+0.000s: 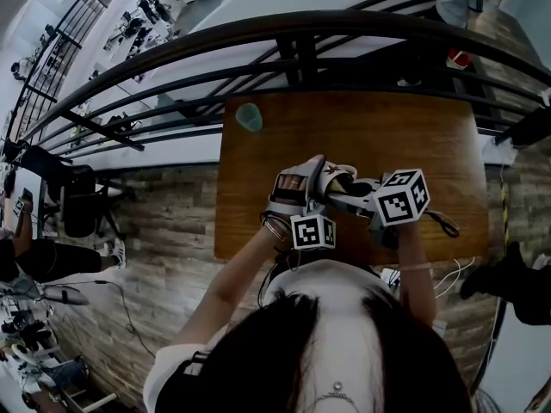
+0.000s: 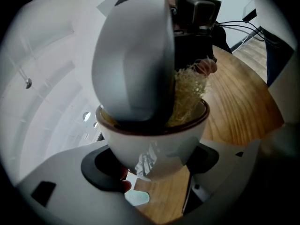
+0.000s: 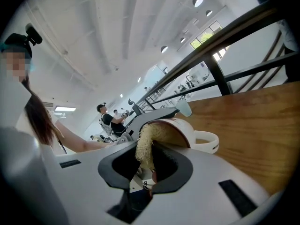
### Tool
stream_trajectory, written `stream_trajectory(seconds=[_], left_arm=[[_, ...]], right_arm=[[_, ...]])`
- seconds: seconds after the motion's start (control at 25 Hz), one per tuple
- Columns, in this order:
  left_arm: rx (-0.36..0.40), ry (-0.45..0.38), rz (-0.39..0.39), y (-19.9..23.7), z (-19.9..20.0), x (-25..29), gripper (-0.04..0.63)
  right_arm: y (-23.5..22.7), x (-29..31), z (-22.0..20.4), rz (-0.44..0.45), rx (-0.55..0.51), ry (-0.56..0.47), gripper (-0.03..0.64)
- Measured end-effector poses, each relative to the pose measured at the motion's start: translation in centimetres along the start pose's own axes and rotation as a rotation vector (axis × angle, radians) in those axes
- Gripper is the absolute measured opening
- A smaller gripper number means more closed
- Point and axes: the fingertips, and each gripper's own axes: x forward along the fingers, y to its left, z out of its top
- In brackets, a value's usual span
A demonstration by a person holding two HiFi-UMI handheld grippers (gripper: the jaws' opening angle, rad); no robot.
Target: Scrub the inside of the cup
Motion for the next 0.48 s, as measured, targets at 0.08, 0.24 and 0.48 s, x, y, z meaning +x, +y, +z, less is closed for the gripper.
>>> stream_trajectory(seconds=[0.08,0.24,0.48], left_arm=[[-0.009,0.004,0.003,0.1,0.1,0.0,0.388],[-0.021,0.008,0.014,0.5,0.0,-0.2,0.388],[-0.021,0.012,0.044,0.7,0.0,0.0,0.388]], right_arm=[[0.0,-0.2,0.2,0.009,0.022,-0.029,0.080],[0.2,-0.3,0.7,0.024,0.069,-0.094,0.080],[0.0,-0.8,1.2,0.061,0.152,-0.200,0.080]])
